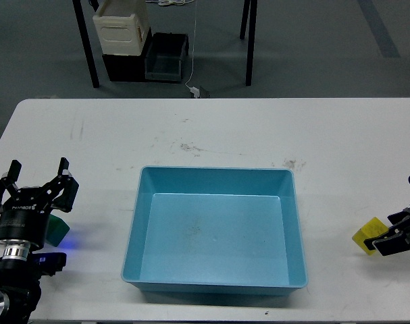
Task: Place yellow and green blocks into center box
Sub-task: 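Lower the right gripper onto the yellow cube and close it, then lift the yellow cube with the right gripper and lower it into the bin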
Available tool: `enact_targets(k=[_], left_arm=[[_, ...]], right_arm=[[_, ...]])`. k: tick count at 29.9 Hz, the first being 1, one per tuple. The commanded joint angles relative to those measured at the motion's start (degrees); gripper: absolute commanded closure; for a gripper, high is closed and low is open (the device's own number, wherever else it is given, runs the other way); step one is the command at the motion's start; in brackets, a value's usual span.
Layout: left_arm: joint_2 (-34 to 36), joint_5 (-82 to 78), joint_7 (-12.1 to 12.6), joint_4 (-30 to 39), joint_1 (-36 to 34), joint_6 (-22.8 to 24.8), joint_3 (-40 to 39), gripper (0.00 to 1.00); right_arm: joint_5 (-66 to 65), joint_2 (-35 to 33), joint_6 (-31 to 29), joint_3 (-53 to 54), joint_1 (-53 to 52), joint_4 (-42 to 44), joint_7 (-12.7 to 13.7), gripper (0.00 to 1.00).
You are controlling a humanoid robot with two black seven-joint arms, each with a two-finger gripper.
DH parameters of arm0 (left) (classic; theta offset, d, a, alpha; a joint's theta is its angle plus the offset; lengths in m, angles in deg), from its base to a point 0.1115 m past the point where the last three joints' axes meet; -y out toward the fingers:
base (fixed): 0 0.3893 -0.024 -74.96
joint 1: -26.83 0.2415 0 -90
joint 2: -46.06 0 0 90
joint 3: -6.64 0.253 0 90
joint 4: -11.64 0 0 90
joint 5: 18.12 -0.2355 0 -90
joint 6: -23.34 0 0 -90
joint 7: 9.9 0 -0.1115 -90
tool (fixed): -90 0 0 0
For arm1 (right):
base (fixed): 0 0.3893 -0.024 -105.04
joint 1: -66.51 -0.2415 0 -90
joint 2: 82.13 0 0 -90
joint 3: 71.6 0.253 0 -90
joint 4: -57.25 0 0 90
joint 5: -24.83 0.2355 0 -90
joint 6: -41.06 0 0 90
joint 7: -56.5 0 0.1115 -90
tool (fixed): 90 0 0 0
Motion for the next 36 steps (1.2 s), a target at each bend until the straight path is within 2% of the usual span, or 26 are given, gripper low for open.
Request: enact_targets(k=[1, 11, 15, 17, 19, 25, 26, 27, 28, 32, 36], left_arm=[[0.0, 0.0, 0.0, -0.1, 0.0, 0.0, 0.0, 0.00], [0.0, 0.0, -0.1, -0.3, 0.0, 0.0, -0.1, 0.00], [0.0, 0.0, -0.1, -0.8, 0.0, 0.0, -0.1, 0.00], [0.0, 0.0, -0.3, -0.9, 0.0, 0.0, -0.2, 0.00], [0.0, 0.0, -0.7, -0.9, 0.0, 0.0, -0.1, 0.00], [0.0, 0.0, -1.0, -0.9, 0.0, 0.0, -0.1, 0.00], [0.0, 0.0, -1.0, -0.9, 0.0, 0.0, -0.1, 0.00], [0.0, 0.0, -1.0, -0.9, 0.0, 0.0, -0.1, 0.00], [0.0, 0.0, -1.0, -0.9, 0.0, 0.0, -0.1, 0.00], [0.0, 0.0, -1.0, -0.9, 0.0, 0.0, -0.1, 0.00], [0.0, 0.1, -1.0, -0.9, 0.0, 0.0, -0.2, 0.00]], right_arm=[[-0.2, 1.6, 0.0, -1.5, -0.1, 0.9, 0.0, 0.00], [-0.4, 2.7, 0.0, -2.0, 0.1, 1.4, 0.0, 0.02], [-0.9, 2.7, 0.0, -2.0, 0.0, 1.4, 0.0, 0.08], [-1.3, 2.7, 0.0, -2.0, 0.1, 1.4, 0.0, 0.19], [-1.7, 2.7, 0.0, -2.0, 0.3, 1.5, 0.0, 0.37], [-2.7, 2.7, 0.0, -2.0, 0.5, 2.8, 0.0, 0.55], [-3.4, 2.7, 0.0, -2.0, 0.5, 3.0, 0.0, 0.64], [-4.5, 2.7, 0.0, -2.1, 0.5, 3.0, 0.0, 0.78], [-5.7, 2.7, 0.0, -2.0, 0.5, 3.2, 0.0, 0.85], [-6.5, 2.0, 0.0, -0.8, 0.3, 4.1, 0.0, 0.96], [-6.5, -2.3, 2.7, 4.3, -0.6, 4.3, 0.0, 1.00]])
